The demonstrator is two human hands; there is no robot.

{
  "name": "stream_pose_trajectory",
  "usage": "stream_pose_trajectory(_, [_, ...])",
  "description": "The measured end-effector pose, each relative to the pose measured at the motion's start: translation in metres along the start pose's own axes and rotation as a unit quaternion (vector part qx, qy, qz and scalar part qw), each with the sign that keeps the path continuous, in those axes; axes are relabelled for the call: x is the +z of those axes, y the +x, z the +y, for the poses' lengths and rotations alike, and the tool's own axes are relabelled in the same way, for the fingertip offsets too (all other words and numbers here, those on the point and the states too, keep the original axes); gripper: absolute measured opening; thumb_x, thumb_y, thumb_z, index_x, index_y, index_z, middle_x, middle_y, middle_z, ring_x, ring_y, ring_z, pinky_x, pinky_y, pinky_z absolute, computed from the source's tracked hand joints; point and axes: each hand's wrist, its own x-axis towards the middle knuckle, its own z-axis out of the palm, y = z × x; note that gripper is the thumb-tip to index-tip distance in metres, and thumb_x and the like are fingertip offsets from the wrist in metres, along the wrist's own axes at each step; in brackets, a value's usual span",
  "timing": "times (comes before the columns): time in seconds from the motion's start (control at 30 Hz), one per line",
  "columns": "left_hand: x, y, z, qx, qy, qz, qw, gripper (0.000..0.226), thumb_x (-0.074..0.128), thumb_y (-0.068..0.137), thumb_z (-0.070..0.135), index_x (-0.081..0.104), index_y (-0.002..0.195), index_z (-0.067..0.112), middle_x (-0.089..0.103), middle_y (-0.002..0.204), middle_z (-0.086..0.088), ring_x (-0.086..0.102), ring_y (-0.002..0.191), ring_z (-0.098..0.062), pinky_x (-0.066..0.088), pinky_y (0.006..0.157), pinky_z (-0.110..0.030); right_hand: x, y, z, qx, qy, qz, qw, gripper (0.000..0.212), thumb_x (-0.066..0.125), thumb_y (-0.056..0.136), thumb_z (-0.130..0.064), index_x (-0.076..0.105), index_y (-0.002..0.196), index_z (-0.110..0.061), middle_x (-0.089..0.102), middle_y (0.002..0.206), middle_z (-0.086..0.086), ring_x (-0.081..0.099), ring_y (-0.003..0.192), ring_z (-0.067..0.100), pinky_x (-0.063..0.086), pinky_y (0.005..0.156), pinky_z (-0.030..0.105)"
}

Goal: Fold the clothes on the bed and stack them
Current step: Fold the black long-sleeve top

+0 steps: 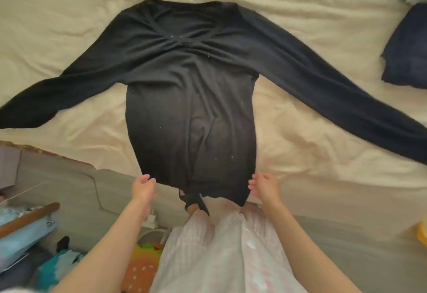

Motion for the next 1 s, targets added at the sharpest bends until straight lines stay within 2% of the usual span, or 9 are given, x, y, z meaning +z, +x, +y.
stream_pose_trajectory(0.13, [-0.027, 0.049, -0.023, -0.081, -0.091, -0.067, 0.990, 0.040, 0.038, 0.099, 0.003, 0.037, 0.139, 0.008, 0.040, 0.143, -0.015, 0.044, 0.124, -0.030, 0.041, 0.095, -0.041, 0.029, -0.001, 0.046, 0.154, 0.228, -0.009, 0.961, 0.043, 0.043, 0.100, -0.023, 0.040, 0.137, 0.000, 0.050, 0.132, 0.020, 0.051, 0.121, 0.032, 0.045, 0.094, 0.041])
stream_pose_trajectory(0.23, [-0.033, 0.069, -0.039, -0.079, -0.087, -0.101, 0.988, 0.049, 0.041, 0.098, 0.002, 0.029, 0.144, 0.014, 0.037, 0.145, -0.013, 0.039, 0.130, -0.030, 0.040, 0.096, -0.042, 0.042, -0.005, 0.072, 0.169, 0.301, -0.003, 0.938, 0.049, 0.047, 0.099, -0.025, 0.033, 0.143, -0.006, 0.037, 0.146, 0.017, 0.044, 0.129, 0.030, 0.043, 0.099, 0.044])
stream_pose_trajectory(0.3, [-0.032, 0.077, -0.046, -0.017, -0.013, -0.094, 0.995, 0.052, 0.043, 0.098, 0.005, 0.026, 0.146, 0.018, 0.035, 0.147, -0.011, 0.039, 0.131, -0.030, 0.040, 0.101, -0.044, 0.047, -0.004, 0.081, 0.153, 0.303, 0.010, 0.941, 0.048, 0.051, 0.098, -0.026, 0.037, 0.140, -0.009, 0.039, 0.142, 0.012, 0.044, 0.127, 0.027, 0.043, 0.096, 0.044])
stream_pose_trajectory(0.4, [-0.028, 0.089, -0.051, 0.105, 0.055, -0.073, 0.990, 0.045, 0.047, 0.098, 0.011, 0.035, 0.141, 0.016, 0.041, 0.143, -0.009, 0.043, 0.128, -0.027, 0.038, 0.105, -0.043, 0.055, 0.002, 0.092, 0.107, 0.192, 0.071, 0.973, 0.040, 0.054, 0.095, -0.033, 0.047, 0.126, -0.009, 0.049, 0.110, 0.002, 0.047, 0.110, 0.023, 0.043, 0.095, 0.044])
stream_pose_trajectory(0.53, [-0.022, 0.094, -0.048, 0.230, 0.140, -0.029, 0.963, 0.026, 0.058, 0.092, 0.016, 0.060, 0.112, 0.000, 0.063, 0.111, -0.018, 0.058, 0.096, -0.028, 0.043, 0.082, -0.032, 0.059, 0.003, 0.102, -0.019, 0.028, 0.161, 0.986, 0.023, 0.058, 0.092, -0.037, 0.050, 0.094, -0.015, 0.053, 0.093, 0.002, 0.049, 0.093, 0.022, 0.042, 0.085, 0.036])
stream_pose_trajectory(0.67, [-0.015, 0.090, -0.047, 0.205, 0.122, 0.017, 0.971, 0.027, 0.056, 0.093, 0.016, 0.061, 0.110, -0.005, 0.062, 0.105, -0.019, 0.057, 0.101, -0.033, 0.040, 0.082, -0.031, 0.057, 0.005, 0.103, -0.103, -0.016, 0.165, 0.981, 0.027, 0.053, 0.096, -0.021, 0.048, 0.070, -0.013, 0.048, 0.069, -0.001, 0.043, 0.072, 0.018, 0.037, 0.060, 0.027])
stream_pose_trajectory(0.8, [-0.033, 0.091, -0.050, 0.138, 0.047, 0.039, 0.988, 0.025, 0.045, 0.096, 0.011, 0.053, 0.114, -0.005, 0.058, 0.112, -0.020, 0.054, 0.107, -0.034, 0.040, 0.085, -0.033, 0.043, 0.006, 0.098, -0.019, 0.158, 0.172, 0.972, 0.023, 0.041, 0.099, -0.011, 0.043, 0.076, -0.014, 0.046, 0.091, 0.009, 0.042, 0.070, 0.018, 0.039, 0.067, 0.029])
stream_pose_trajectory(0.93, [-0.077, 0.096, -0.052, 0.131, 0.016, 0.042, 0.990, 0.028, 0.041, 0.096, 0.008, 0.052, 0.117, -0.008, 0.058, 0.118, -0.025, 0.054, 0.111, -0.038, 0.043, 0.094, -0.041, 0.018, -0.008, 0.099, 0.001, 0.226, 0.179, 0.958, 0.013, 0.035, 0.099, -0.006, 0.048, 0.100, -0.007, 0.047, 0.107, 0.012, 0.048, 0.091, 0.026, 0.044, 0.093, 0.046])
stream_pose_trajectory(1.0, [-0.097, 0.092, -0.051, 0.151, 0.024, 0.062, 0.986, 0.028, 0.038, 0.097, 0.006, 0.050, 0.119, -0.006, 0.056, 0.119, -0.024, 0.053, 0.110, -0.036, 0.042, 0.093, -0.040, 0.008, -0.016, 0.100, -0.004, 0.227, 0.189, 0.955, 0.016, 0.034, 0.099, -0.007, 0.046, 0.108, -0.010, 0.045, 0.107, 0.010, 0.047, 0.085, 0.023, 0.044, 0.084, 0.042])
